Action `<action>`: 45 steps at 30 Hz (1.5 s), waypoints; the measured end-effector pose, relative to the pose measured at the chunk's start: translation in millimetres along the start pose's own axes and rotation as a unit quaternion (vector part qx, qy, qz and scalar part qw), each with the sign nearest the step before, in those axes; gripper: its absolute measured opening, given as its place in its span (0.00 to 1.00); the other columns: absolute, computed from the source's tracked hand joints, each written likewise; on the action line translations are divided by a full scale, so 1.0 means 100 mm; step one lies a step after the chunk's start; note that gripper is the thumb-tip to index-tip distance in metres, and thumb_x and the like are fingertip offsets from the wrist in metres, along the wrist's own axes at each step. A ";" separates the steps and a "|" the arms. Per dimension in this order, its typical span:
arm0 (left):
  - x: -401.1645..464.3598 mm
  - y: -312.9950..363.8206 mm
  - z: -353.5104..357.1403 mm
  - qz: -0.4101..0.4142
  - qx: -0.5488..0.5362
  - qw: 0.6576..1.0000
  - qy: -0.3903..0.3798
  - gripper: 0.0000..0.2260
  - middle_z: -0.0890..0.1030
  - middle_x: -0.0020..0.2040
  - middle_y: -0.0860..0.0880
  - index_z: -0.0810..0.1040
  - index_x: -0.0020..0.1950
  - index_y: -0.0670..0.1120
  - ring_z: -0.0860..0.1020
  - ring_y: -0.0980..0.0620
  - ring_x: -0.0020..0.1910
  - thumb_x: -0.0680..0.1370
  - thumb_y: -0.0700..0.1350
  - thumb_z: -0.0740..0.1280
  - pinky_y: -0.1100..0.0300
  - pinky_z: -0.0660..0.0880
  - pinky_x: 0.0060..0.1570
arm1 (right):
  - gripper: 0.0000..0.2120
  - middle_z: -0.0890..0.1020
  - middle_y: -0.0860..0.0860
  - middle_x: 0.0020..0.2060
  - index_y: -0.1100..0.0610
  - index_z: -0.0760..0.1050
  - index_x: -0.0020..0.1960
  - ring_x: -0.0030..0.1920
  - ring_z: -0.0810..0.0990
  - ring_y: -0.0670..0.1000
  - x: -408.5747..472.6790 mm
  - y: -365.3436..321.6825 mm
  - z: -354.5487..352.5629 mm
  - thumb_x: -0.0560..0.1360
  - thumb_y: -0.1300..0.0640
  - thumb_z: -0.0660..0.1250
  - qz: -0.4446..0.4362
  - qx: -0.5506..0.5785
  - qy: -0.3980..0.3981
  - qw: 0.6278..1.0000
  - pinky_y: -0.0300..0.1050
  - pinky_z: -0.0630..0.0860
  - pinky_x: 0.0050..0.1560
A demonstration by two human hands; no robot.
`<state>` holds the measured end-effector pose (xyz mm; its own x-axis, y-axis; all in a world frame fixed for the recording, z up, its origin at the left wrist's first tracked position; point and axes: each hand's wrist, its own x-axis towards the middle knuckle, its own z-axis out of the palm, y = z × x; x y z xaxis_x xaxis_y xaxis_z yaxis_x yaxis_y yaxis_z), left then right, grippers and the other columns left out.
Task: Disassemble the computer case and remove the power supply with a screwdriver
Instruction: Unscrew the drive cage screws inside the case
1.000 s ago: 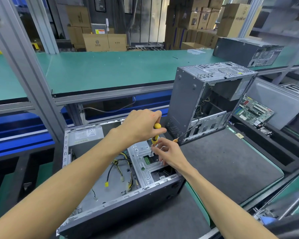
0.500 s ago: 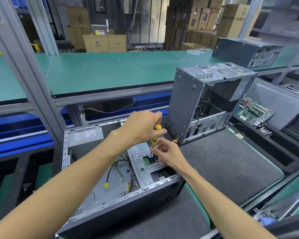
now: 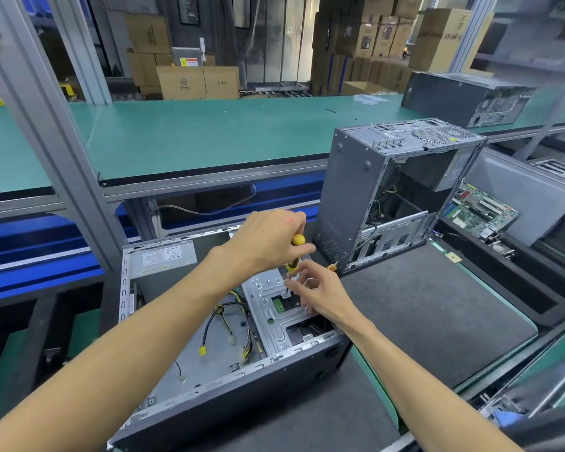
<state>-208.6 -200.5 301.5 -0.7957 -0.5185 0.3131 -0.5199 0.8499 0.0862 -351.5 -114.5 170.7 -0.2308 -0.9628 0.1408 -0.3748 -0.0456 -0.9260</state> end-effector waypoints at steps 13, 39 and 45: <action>-0.02 -0.02 -0.04 0.054 -0.084 0.994 -0.045 0.12 0.74 0.54 0.54 0.78 0.62 0.53 0.77 0.50 0.43 0.80 0.44 0.63 0.53 0.74 0.40 | 0.06 0.79 0.49 0.33 0.48 0.82 0.49 0.28 0.77 0.50 0.00 0.00 0.00 0.77 0.48 0.68 0.009 0.003 -0.004 1.000 0.47 0.77 0.25; 0.00 0.00 0.11 -0.055 -0.046 0.997 0.009 0.27 0.76 0.34 0.54 0.71 0.43 0.51 0.76 0.52 0.35 0.75 0.74 0.52 0.55 0.71 0.35 | 0.05 0.78 0.52 0.30 0.51 0.80 0.44 0.26 0.75 0.50 -0.02 -0.07 -0.01 0.76 0.51 0.72 0.020 0.007 0.009 1.000 0.47 0.75 0.24; -0.28 -0.25 0.45 -0.147 -0.130 0.980 0.028 0.07 0.79 0.40 0.56 0.75 0.49 0.54 0.77 0.52 0.39 0.82 0.52 0.59 0.55 0.71 0.38 | 0.05 0.77 0.45 0.25 0.48 0.83 0.48 0.21 0.73 0.46 -0.04 -0.07 0.00 0.80 0.55 0.68 0.014 -0.004 0.014 1.000 0.40 0.72 0.21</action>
<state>-187.2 -210.9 248.3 -0.6016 -0.7448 0.2887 -0.6213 0.6635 0.4168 -348.2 -110.1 177.0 -0.2655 -0.9559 0.1253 -0.3747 -0.0175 -0.9270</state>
